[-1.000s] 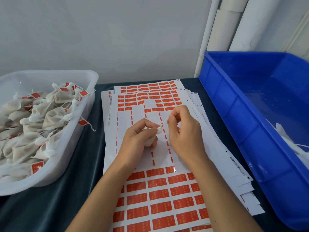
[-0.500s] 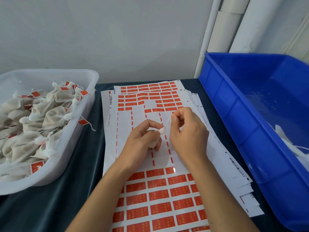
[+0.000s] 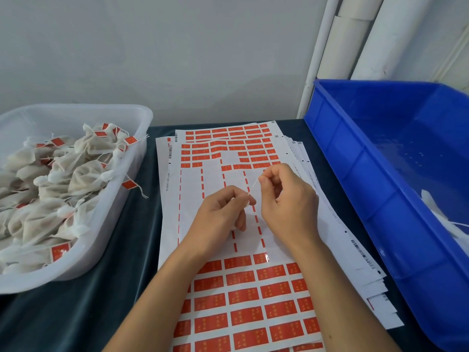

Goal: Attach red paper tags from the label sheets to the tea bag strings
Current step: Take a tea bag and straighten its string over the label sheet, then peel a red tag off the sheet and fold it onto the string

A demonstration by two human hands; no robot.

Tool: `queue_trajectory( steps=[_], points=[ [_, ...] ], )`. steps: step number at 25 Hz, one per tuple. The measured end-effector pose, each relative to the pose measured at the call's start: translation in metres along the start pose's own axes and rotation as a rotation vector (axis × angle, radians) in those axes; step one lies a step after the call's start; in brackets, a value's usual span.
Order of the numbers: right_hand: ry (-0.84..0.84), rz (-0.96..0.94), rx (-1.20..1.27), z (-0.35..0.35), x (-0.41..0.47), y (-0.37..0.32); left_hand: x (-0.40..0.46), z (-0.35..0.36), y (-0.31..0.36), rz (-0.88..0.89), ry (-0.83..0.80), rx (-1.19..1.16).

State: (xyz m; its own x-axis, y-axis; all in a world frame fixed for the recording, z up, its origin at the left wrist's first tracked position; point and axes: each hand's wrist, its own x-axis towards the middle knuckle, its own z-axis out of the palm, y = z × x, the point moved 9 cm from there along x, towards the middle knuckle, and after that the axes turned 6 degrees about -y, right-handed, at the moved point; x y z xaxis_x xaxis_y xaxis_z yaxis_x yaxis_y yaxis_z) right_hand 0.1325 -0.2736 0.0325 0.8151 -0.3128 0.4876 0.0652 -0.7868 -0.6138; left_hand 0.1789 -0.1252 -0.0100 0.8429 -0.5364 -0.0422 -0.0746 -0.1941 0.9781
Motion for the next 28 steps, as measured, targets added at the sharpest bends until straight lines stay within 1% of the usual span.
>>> queue_trajectory(
  steps=[2, 4, 7, 9, 10, 12, 14, 15, 17, 19, 21, 25, 28],
  points=[
    [-0.076, 0.013, 0.076, 0.005, 0.002, 0.001, -0.001, 0.000, 0.002, 0.014, 0.009, -0.010],
    [-0.104, 0.016, 0.111, 0.005, 0.004, 0.001, -0.001, -0.002, 0.005, 0.040, 0.032, -0.030],
    [-0.025, 0.042, 0.192, -0.011, 0.008, 0.004, -0.002, -0.003, 0.006, 0.060, 0.054, -0.055],
    [0.005, 0.114, 0.244, -0.021, 0.012, 0.013, -0.002, -0.002, 0.004, 0.061, 0.060, -0.055],
    [-0.008, 0.161, 0.228, -0.024, 0.014, 0.020, -0.002, -0.002, 0.003, 0.065, 0.063, -0.053],
    [-0.082, 0.255, 0.145, -0.027, 0.017, 0.031, -0.001, -0.001, 0.003, 0.071, 0.067, -0.045],
    [-0.157, 0.301, 0.033, -0.031, 0.012, 0.035, 0.000, 0.000, 0.002, 0.075, 0.075, -0.033],
    [-0.196, 0.319, -0.053, -0.033, 0.005, 0.036, -0.001, 0.000, 0.002, 0.079, 0.083, -0.028],
    [-0.273, 0.382, -0.310, -0.036, -0.015, 0.038, 0.000, 0.001, 0.001, 0.082, 0.101, -0.014],
    [-0.299, 0.439, -0.541, -0.040, -0.038, 0.037, 0.000, 0.001, 0.001, 0.084, 0.122, 0.013],
    [-0.308, 0.475, -0.594, -0.037, -0.058, 0.031, 0.000, 0.001, 0.002, 0.098, 0.139, 0.034],
    [-0.368, 0.535, -0.581, -0.022, -0.076, 0.029, -0.002, 0.004, 0.002, 0.128, 0.153, 0.059],
    [-0.347, 0.518, -0.596, -0.022, -0.073, 0.025, -0.002, 0.007, 0.002, 0.134, 0.150, 0.072]
  ],
)
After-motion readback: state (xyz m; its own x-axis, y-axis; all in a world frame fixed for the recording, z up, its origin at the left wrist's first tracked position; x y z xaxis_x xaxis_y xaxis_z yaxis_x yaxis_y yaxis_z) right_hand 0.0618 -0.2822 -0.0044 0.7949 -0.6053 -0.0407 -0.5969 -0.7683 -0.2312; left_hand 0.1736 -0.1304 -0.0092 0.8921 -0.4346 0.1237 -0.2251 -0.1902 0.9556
